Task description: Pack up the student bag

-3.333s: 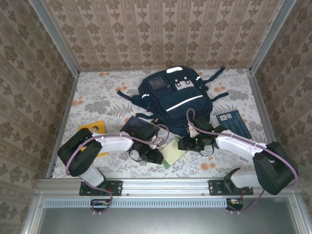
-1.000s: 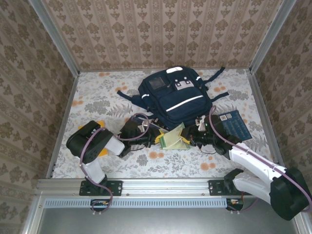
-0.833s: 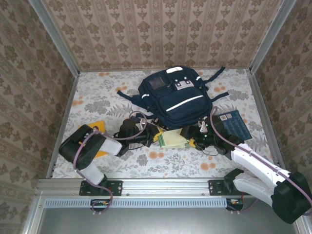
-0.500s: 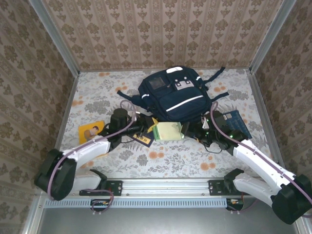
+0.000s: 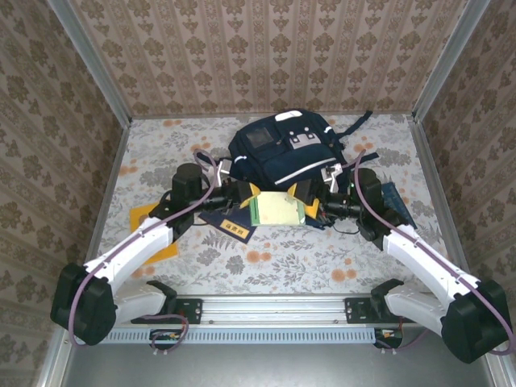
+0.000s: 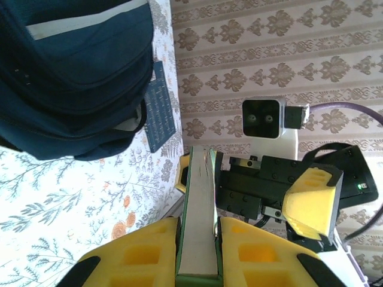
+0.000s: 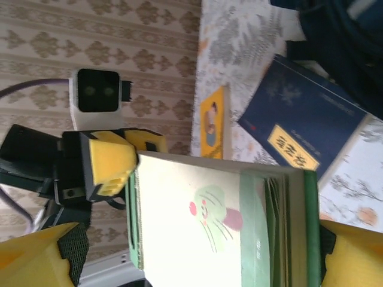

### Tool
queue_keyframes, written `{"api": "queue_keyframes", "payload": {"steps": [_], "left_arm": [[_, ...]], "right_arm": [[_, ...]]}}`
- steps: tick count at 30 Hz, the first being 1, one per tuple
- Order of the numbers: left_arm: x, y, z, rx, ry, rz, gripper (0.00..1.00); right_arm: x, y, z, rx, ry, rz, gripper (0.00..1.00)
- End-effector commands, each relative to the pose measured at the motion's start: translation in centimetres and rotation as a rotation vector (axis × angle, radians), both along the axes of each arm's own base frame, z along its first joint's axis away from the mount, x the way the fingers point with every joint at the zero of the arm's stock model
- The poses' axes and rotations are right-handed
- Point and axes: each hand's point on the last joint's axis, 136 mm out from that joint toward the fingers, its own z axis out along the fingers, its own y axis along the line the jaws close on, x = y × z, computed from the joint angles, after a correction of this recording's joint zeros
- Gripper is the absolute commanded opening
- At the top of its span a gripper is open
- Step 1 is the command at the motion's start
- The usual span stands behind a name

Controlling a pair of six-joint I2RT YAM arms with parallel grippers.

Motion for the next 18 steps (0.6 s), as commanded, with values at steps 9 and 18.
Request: {"api": "queue_keyframes", "payload": {"steps": [9,18], "left_arm": [[0.0,-0.6,3.6,-0.055,-0.093,-0.054,0.02],[0.9,-1.6,2.7,0.017,-0.116,-0.09,0.19]], "right_arm": [[-0.2,0.5,3.9,0.192,-0.094,0.02,0.52],[-0.5,-0.6,2.6,0.168,-0.068,-0.046,0.09]]}}
